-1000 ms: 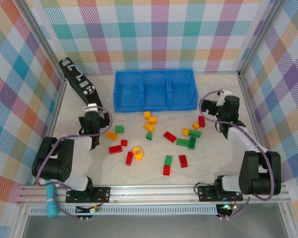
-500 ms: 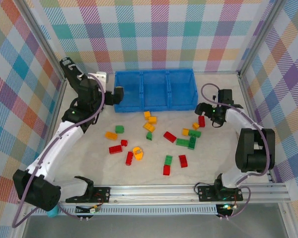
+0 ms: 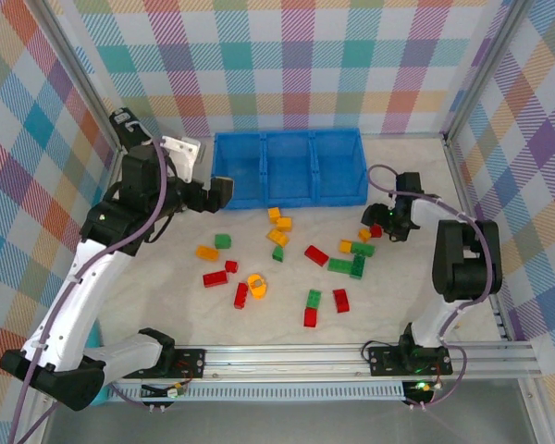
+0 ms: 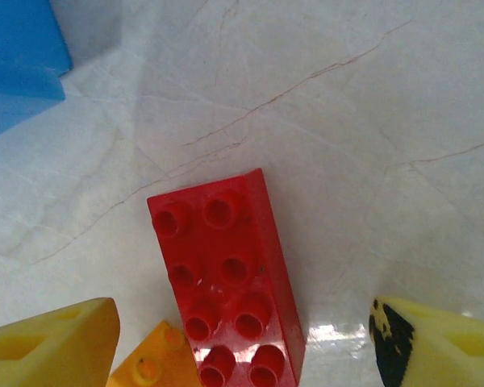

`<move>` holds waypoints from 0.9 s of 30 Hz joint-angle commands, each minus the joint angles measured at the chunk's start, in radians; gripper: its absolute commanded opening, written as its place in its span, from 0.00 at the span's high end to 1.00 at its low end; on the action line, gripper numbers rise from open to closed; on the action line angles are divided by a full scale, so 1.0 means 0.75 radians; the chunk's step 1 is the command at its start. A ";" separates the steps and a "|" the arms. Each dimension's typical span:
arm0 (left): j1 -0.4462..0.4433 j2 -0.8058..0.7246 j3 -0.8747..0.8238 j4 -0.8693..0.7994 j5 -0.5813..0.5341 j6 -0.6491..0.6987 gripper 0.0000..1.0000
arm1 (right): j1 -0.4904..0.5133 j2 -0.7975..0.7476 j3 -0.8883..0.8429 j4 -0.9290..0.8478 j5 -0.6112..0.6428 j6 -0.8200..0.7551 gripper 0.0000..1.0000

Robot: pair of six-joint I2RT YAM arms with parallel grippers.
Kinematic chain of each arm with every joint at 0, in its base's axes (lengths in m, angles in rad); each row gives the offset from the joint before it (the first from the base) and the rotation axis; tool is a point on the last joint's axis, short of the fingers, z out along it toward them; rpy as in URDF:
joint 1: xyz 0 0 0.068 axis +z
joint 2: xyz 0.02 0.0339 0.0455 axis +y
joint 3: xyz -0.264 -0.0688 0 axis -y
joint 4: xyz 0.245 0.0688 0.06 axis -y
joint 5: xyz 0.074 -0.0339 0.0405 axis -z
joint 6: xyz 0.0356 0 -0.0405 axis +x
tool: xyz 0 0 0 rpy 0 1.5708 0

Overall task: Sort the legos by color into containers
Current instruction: Pick up the lego from the middle-right of the table.

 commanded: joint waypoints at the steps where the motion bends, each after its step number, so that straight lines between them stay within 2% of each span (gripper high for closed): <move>1: -0.010 -0.007 0.071 -0.141 0.081 0.056 0.00 | 0.016 0.048 0.083 -0.056 0.046 0.015 0.21; 6: -0.016 -0.018 0.081 -0.125 0.134 0.056 0.00 | 0.022 0.115 0.154 -0.122 0.085 0.028 0.28; 16: -0.018 0.002 0.143 -0.128 0.106 0.070 0.00 | 0.056 0.262 0.296 -0.282 0.138 0.015 0.45; 22: -0.018 0.019 0.147 -0.116 0.117 0.064 0.00 | 0.067 0.278 0.313 -0.308 0.155 0.009 0.60; 27: -0.018 0.009 0.137 -0.110 0.094 0.072 0.00 | 0.068 0.246 0.304 -0.313 0.144 -0.006 0.68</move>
